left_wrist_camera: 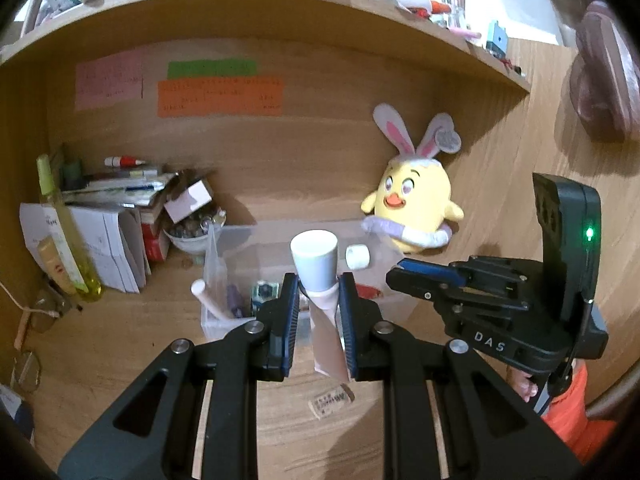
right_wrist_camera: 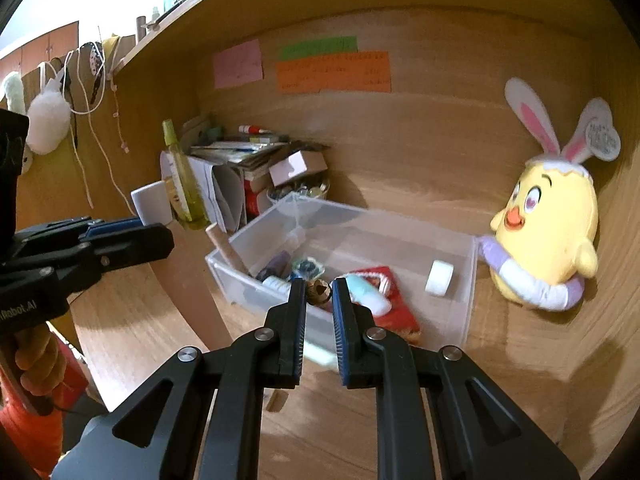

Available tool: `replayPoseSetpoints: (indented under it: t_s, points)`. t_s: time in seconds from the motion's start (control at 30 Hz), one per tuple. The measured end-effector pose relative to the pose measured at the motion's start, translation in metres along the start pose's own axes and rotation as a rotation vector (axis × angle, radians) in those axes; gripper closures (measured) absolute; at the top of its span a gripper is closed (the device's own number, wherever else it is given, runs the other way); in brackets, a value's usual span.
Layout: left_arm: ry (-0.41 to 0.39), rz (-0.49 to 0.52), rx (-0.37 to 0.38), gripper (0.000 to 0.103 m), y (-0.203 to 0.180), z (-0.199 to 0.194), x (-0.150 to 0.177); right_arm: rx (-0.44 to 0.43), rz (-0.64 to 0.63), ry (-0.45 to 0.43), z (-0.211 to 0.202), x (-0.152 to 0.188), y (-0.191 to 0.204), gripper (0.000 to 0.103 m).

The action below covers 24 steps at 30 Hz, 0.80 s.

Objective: Organize objects
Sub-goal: 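Lift the pink tube and carry it over the clear box with the left tool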

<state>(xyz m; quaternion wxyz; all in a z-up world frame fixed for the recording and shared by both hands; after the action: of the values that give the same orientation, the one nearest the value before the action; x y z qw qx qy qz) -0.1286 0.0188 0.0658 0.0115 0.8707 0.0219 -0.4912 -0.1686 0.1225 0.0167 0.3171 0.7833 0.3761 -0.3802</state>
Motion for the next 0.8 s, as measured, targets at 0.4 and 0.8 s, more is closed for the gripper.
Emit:
replayPoseSetpoints:
  t_s: [0.4, 0.8]
  points:
    - [-0.045, -0.063, -0.02, 0.083, 0.006, 0.01, -0.043, 0.052, -0.018, 0.011, 0.01, -0.023, -0.023, 0.091]
    - [-0.002, -0.117, -0.053, 0.083, 0.009, 0.063, -0.053, 0.081, 0.048, 0.096, 0.046, -0.003, -0.059, 0.091]
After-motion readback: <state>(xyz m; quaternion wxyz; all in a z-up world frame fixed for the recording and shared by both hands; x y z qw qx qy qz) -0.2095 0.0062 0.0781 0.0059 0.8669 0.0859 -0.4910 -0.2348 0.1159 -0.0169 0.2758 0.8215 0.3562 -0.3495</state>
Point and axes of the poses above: each gripper's, at about its wrist camera, not at the fingertips, and z roughly the way its jaws point, y to its left, x to its underside, the point moved 8 cm from there along z, roughly the way its jaws point, and after that the axes turned 15 degrees about -x, right-handed, at the moved point
